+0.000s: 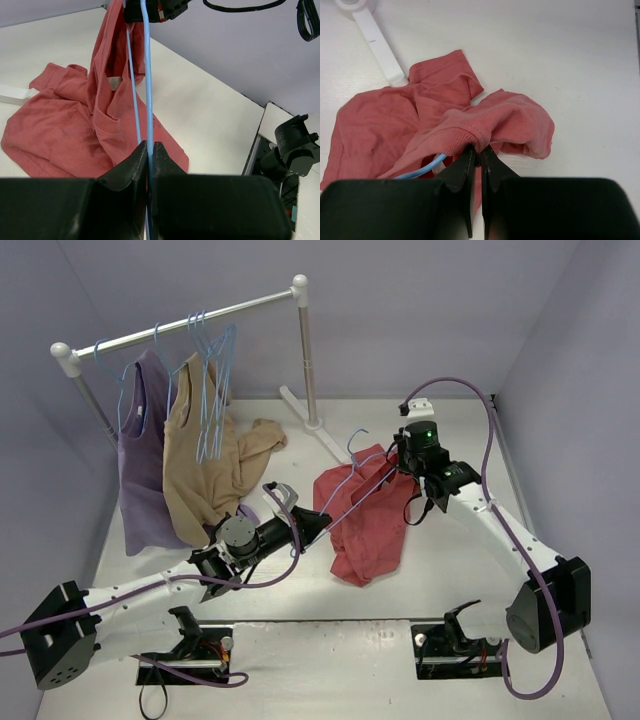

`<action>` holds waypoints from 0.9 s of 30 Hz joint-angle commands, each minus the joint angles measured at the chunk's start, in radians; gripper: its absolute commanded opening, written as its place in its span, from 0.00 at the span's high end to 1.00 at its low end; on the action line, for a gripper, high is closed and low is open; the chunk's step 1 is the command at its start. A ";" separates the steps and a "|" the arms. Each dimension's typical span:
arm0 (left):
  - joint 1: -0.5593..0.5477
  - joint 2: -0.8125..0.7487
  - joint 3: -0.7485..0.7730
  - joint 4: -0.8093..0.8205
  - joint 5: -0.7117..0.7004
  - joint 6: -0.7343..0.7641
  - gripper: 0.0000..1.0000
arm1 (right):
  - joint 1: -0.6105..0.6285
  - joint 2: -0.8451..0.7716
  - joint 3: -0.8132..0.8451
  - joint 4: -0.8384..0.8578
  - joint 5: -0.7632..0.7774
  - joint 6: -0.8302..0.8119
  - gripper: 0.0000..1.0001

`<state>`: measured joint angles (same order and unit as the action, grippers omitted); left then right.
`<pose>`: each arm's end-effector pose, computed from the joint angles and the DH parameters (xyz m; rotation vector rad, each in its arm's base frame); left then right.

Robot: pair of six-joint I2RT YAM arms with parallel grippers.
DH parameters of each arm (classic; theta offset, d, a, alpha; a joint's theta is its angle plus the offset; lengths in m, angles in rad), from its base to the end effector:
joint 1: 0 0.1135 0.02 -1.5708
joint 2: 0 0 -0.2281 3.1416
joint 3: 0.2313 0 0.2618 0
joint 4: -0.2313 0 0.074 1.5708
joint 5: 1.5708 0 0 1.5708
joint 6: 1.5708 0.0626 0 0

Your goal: Place the t-shirt on the hanger

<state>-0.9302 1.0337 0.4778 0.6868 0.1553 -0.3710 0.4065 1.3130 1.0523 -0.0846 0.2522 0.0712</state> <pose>0.1632 -0.2352 0.2437 0.5585 1.4480 -1.1633 0.3278 0.1241 0.2808 -0.1499 1.8997 0.0819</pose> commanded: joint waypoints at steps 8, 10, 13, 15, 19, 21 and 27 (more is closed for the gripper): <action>-0.010 0.021 0.140 0.114 0.183 0.019 1.00 | 0.019 -0.123 0.204 -0.077 -0.310 -0.162 1.00; -0.008 0.022 0.165 0.095 0.209 0.029 1.00 | 0.037 -0.134 0.232 -0.103 -0.341 -0.177 1.00; -0.005 0.014 0.185 0.082 0.217 0.037 1.00 | 0.048 -0.152 0.251 -0.118 -0.391 -0.197 1.00; 0.000 0.011 0.203 0.078 0.230 0.040 1.00 | 0.052 -0.156 0.259 -0.121 -0.442 -0.206 1.00; 0.002 0.020 0.237 0.048 0.271 0.050 1.00 | 0.058 -0.149 0.274 -0.122 -0.536 -0.214 1.00; 0.004 0.017 0.234 0.048 0.267 0.049 1.00 | 0.071 -0.144 0.281 -0.124 -0.594 -0.209 1.00; 0.004 0.026 0.219 0.057 0.251 0.044 1.00 | 0.186 -0.121 0.308 -0.129 -0.687 -0.211 1.00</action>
<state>-0.9172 1.0672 0.6434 0.6280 0.3137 -0.3454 0.5013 1.1728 1.2984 -0.2741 -0.2675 -0.1334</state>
